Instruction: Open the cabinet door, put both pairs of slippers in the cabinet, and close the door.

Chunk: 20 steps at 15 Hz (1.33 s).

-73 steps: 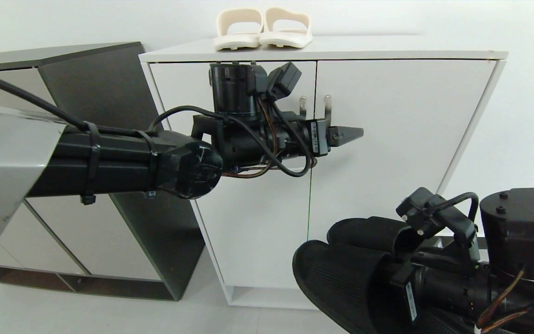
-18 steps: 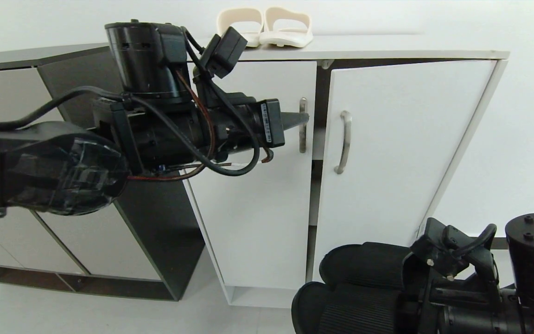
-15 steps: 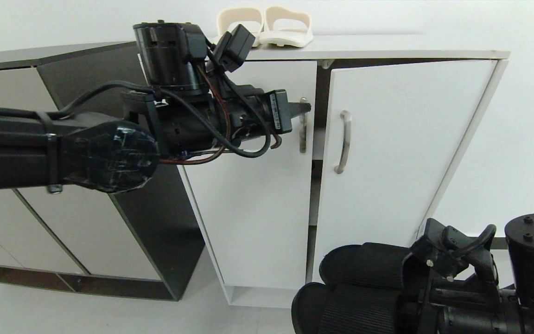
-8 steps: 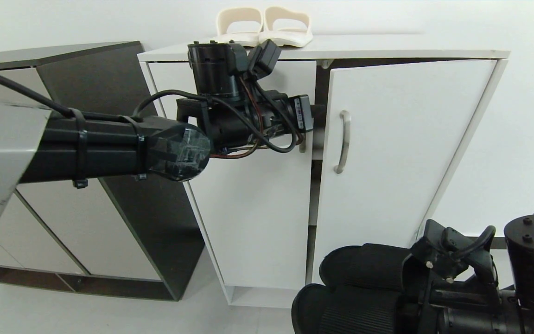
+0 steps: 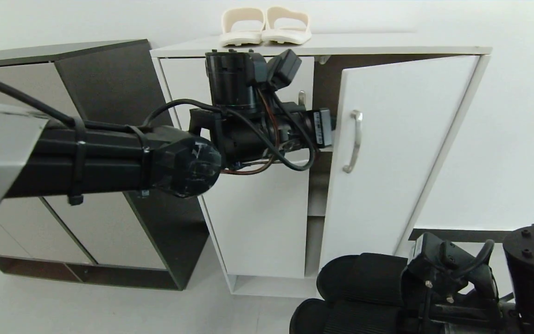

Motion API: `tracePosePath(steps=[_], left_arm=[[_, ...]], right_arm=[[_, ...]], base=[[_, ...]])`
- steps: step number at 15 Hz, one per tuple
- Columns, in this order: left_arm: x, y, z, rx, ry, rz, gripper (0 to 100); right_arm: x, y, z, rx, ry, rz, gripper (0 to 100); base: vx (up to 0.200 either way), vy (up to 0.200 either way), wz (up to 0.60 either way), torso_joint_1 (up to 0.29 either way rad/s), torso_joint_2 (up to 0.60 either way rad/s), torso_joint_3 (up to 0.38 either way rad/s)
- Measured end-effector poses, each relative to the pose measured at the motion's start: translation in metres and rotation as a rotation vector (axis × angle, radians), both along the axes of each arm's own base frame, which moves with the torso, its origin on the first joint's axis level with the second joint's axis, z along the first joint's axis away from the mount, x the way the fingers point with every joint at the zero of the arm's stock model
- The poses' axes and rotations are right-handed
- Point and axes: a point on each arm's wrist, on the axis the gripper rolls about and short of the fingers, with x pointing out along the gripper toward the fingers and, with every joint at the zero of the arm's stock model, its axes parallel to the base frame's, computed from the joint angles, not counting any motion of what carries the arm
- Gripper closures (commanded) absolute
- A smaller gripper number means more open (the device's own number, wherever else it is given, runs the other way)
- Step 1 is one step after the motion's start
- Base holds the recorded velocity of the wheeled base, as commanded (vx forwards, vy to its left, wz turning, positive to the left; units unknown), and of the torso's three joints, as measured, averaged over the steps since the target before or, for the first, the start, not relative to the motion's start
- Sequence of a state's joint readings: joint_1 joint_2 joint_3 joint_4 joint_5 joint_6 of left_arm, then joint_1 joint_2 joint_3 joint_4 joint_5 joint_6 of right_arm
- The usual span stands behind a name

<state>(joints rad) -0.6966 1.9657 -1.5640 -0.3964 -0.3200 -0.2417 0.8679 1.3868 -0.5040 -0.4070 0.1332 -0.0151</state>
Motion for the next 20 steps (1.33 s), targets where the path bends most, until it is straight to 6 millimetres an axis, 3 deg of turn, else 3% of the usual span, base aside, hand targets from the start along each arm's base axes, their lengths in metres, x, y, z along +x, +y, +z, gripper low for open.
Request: tracePosePath(steps=[3,5,7,9,12,15,18,20], left_arm=[[-0.036,-0.022,0.005,0.002,-0.014,-0.092,100],[-0.043,-0.024,0.009,-0.002,-0.026,-0.078,100],[-0.033,-0.010,0.012,0.000,-0.037,0.045,100],[-0.030,0.011,0.018,-0.002,-0.044,0.180,100],[-0.055,0.056,0.022,0.021,-0.029,0.334,100],[-0.100,0.120,0.013,0.059,-0.012,0.492,100],[-0.162,0.189,-0.014,0.109,-0.006,0.740,100],[-0.205,0.230,-0.044,0.136,0.002,0.920,100]], right_arm=[[-0.002,0.001,-0.001,-0.002,0.002,0.013,100],[-0.003,0.001,-0.001,0.001,0.006,0.009,100],[0.003,0.000,0.003,0.006,-0.008,-0.032,100],[0.015,-0.002,0.009,0.013,-0.030,-0.216,100],[0.040,0.003,0.023,0.056,-0.066,-0.525,100],[0.060,0.006,0.019,0.031,-0.076,-0.636,100],[0.072,0.014,0.012,0.047,-0.086,-0.649,100],[0.076,0.018,0.005,0.041,-0.083,-0.650,100]], base=[[-0.200,0.000,0.00,0.004,0.01,0.005],[-0.100,0.000,0.00,-0.001,0.00,0.001],[0.000,0.000,0.00,0.000,0.00,0.000],[0.000,0.000,0.00,0.000,0.00,0.000],[0.000,0.000,0.00,0.000,0.00,0.000],[0.000,0.000,0.00,0.000,0.00,0.000],[0.000,0.000,0.00,0.000,0.00,0.000],[0.000,0.000,0.00,0.000,0.00,0.000]])
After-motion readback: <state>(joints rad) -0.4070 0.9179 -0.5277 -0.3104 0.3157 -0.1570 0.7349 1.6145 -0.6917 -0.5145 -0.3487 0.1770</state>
